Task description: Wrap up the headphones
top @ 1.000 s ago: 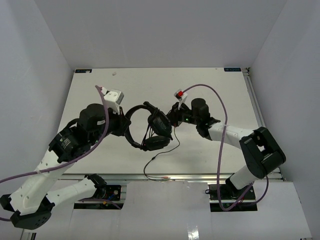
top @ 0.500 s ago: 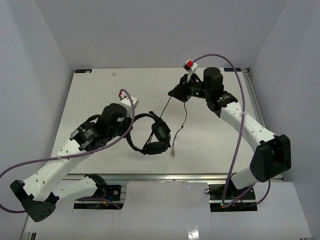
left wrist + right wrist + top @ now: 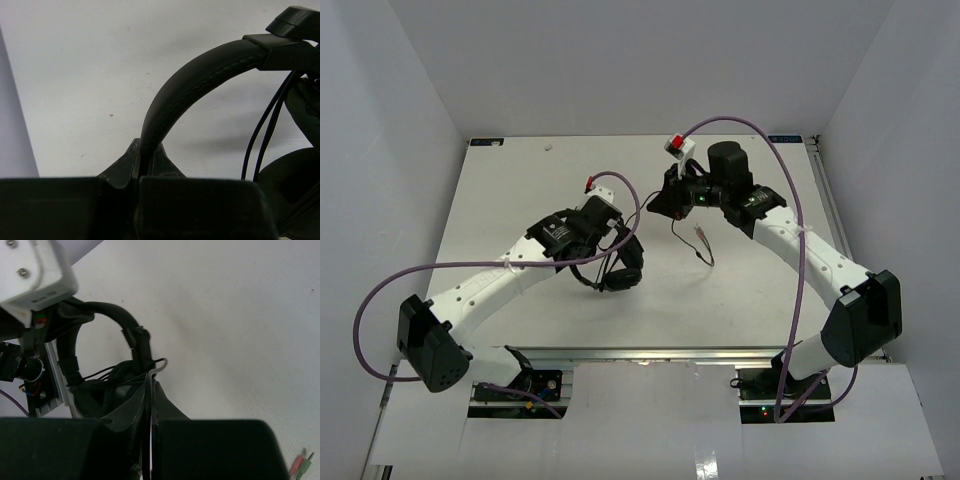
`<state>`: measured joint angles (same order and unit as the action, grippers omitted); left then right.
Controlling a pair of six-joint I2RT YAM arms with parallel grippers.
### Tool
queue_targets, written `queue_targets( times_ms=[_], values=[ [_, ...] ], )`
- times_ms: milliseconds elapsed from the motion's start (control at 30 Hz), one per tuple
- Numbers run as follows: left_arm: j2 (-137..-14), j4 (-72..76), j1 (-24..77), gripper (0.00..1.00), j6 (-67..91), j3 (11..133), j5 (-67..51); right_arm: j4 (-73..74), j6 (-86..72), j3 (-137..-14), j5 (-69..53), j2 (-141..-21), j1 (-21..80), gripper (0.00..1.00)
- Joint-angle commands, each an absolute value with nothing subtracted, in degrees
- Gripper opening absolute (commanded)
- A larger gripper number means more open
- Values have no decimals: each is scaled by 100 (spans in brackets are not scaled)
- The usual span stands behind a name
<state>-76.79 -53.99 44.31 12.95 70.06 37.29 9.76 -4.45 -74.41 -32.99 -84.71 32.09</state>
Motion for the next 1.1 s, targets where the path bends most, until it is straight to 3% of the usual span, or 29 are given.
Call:
queue_targets(
  times_ms=[0,400,1067],
  values=[
    [-8006,-5219,4422,0,1753,7551,4695,603,-569,-7202,-3067,-7991,3765,8],
    [-8029,-5061,3899,0,2854,8153,4323,-1139,-1240,-5298,-2237,-7178,5237,8],
    [-5684,-3605,3850,0,3825,6729,2677,-3571,-1298,-3860,-565,-8060,6592,12]
  ],
)
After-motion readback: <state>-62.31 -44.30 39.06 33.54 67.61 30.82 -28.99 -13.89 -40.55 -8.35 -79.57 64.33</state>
